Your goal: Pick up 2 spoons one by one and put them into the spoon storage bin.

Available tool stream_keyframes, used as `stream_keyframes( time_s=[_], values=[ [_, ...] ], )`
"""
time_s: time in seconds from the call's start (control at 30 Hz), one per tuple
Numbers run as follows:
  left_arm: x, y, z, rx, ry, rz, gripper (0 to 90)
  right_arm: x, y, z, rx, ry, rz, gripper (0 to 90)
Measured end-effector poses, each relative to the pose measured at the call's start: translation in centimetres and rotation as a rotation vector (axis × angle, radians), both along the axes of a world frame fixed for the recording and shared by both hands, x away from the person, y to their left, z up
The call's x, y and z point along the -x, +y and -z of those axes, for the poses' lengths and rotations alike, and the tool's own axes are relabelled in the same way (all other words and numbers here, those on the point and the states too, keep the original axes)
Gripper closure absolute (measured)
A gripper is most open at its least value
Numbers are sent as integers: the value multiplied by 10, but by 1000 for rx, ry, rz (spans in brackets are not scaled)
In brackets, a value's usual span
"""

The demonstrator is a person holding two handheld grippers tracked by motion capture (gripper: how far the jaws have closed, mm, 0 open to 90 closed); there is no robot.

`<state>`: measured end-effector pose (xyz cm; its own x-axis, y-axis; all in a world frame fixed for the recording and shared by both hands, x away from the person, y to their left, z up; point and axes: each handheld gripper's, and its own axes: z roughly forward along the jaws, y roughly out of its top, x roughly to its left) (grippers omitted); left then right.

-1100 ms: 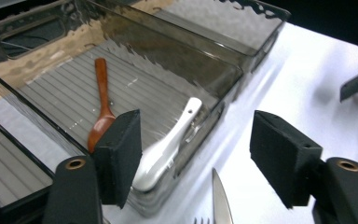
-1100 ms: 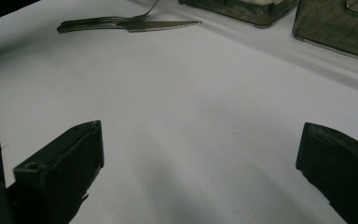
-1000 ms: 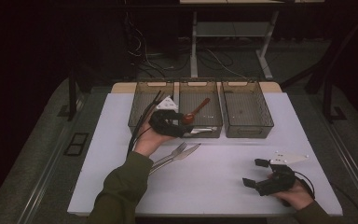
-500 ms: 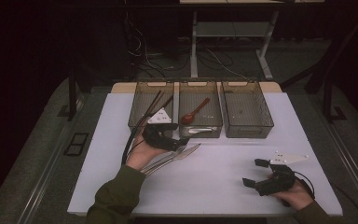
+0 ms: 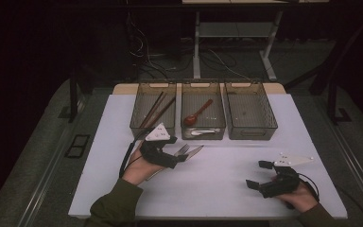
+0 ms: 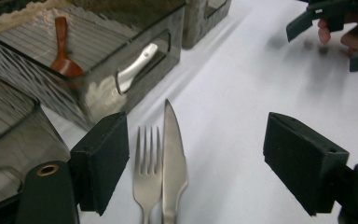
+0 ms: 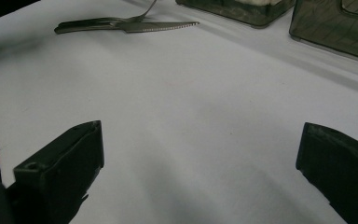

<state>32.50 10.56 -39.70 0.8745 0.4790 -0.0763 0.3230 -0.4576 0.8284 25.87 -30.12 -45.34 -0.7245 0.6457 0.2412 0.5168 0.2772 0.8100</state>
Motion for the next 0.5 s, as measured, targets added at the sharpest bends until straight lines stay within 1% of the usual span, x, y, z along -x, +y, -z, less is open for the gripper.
stream_keyframes(
  time_s=[0.1,0.13,0.17,0.2,0.37,0.5],
  values=[
    [5,3,3,6,0,7,209,0,-1,0,7,-1,0,6],
    [6,4,3,0,-1,11,209,0,-1,0,5,-4,0,6],
    [8,5,5,6,-1,8,207,1,-1,0,5,-1,4,6],
    [9,6,5,-1,-7,15,206,1,-1,0,5,-1,6,6],
    [14,13,9,7,-7,8,206,4,-3,1,10,1,6,6],
    [18,18,13,-17,-10,-4,214,6,-5,0,7,-2,9,6]
  ],
)
